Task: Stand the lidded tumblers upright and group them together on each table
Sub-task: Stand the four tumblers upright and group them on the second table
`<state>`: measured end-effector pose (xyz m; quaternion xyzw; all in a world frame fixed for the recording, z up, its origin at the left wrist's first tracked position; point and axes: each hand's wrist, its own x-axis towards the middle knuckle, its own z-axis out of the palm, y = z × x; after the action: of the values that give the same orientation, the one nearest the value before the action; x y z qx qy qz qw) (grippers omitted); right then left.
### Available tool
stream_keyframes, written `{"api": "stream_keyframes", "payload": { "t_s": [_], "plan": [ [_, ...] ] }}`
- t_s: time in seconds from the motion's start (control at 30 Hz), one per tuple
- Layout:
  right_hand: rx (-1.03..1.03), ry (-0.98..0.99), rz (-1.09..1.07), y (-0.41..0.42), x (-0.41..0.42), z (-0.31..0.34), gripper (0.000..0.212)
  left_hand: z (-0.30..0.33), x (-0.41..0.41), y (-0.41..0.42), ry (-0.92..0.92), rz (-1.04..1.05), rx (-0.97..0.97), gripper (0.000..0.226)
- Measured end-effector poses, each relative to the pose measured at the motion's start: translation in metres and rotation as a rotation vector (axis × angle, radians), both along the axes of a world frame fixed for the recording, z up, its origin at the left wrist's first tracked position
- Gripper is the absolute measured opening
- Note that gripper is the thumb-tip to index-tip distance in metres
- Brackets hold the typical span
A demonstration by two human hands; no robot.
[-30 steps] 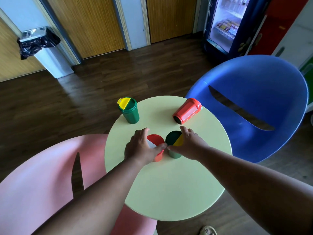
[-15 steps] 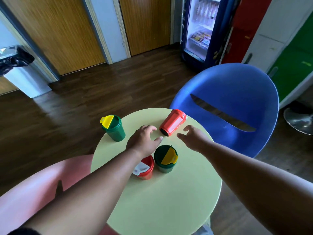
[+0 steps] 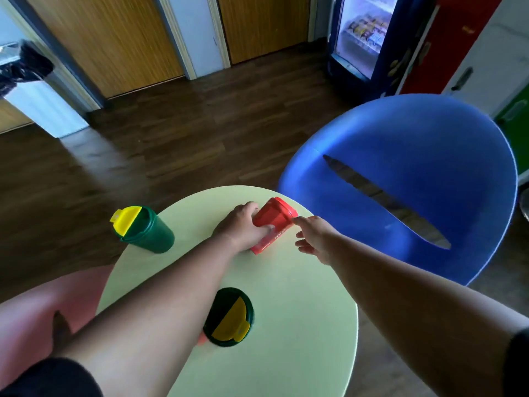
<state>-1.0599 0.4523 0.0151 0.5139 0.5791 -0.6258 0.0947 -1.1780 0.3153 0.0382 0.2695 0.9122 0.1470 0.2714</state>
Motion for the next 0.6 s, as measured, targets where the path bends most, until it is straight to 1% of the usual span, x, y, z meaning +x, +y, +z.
{"api": "stream_keyframes", "payload": {
  "t_s": [0.07,0.17,0.2,0.27,0.33,0.47,0.6],
  "plan": [
    [-0.086,0.009,-0.046,0.004,-0.006,-0.007,0.028,-0.008,-0.005,0.011,-0.030,0.015,-0.012,0.081],
    [-0.208,0.026,-0.108,0.006,-0.017,-0.014,0.031,-0.012,-0.009,0.021,-0.160,0.059,-0.007,0.106],
    [-0.232,0.029,-0.117,0.007,-0.021,-0.015,0.034,-0.014,-0.010,0.022,-0.190,0.069,-0.002,0.104],
    [-0.260,0.032,-0.127,0.007,-0.027,-0.015,0.038,-0.023,-0.013,0.021,-0.203,0.090,0.013,0.086],
    [-0.277,0.039,-0.150,0.007,-0.032,-0.016,0.039,-0.029,-0.015,0.019,-0.201,0.105,0.035,0.077],
    [-0.298,0.063,-0.180,0.003,-0.037,-0.010,0.032,-0.029,-0.014,0.014,-0.212,0.100,0.062,0.076],
    [-0.242,0.105,-0.151,-0.004,-0.040,0.000,0.029,-0.018,-0.014,0.003,-0.214,0.126,0.099,0.082]
  ]
}}
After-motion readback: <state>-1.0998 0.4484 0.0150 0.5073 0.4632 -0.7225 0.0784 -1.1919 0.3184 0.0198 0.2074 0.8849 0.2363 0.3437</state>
